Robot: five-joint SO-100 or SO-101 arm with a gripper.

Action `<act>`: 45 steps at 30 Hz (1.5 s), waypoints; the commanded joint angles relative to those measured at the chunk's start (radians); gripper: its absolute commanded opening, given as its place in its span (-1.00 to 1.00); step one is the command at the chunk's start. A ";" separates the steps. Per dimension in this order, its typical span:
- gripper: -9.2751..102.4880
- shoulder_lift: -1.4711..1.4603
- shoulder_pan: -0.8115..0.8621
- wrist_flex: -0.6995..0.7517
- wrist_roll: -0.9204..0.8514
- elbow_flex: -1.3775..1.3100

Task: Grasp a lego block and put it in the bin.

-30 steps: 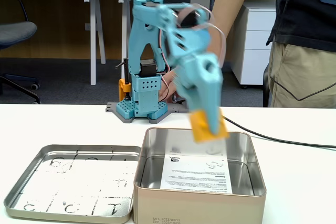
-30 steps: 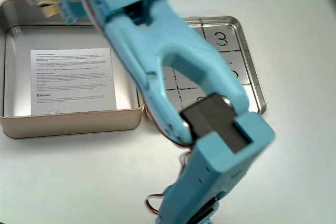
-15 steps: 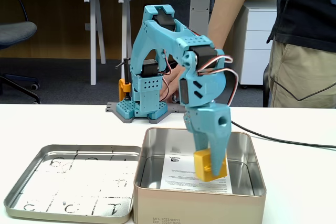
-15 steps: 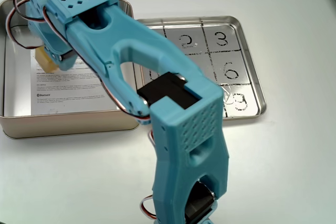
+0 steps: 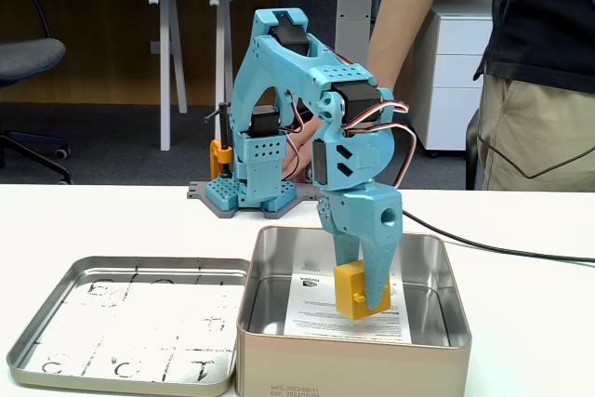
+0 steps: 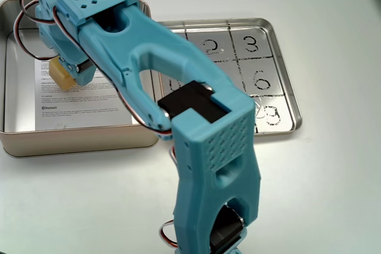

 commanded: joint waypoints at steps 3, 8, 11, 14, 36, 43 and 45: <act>-0.60 0.137 0.023 0.014 0.112 0.002; -0.35 0.167 0.051 0.008 0.213 -0.034; -0.27 0.181 0.064 0.008 0.235 -0.052; -0.25 0.198 0.083 0.008 0.244 -0.064; -0.84 0.344 0.440 -0.258 0.173 -0.083; -0.84 0.314 0.403 -0.331 0.132 -0.181; -0.84 0.318 0.402 -0.331 0.127 -0.184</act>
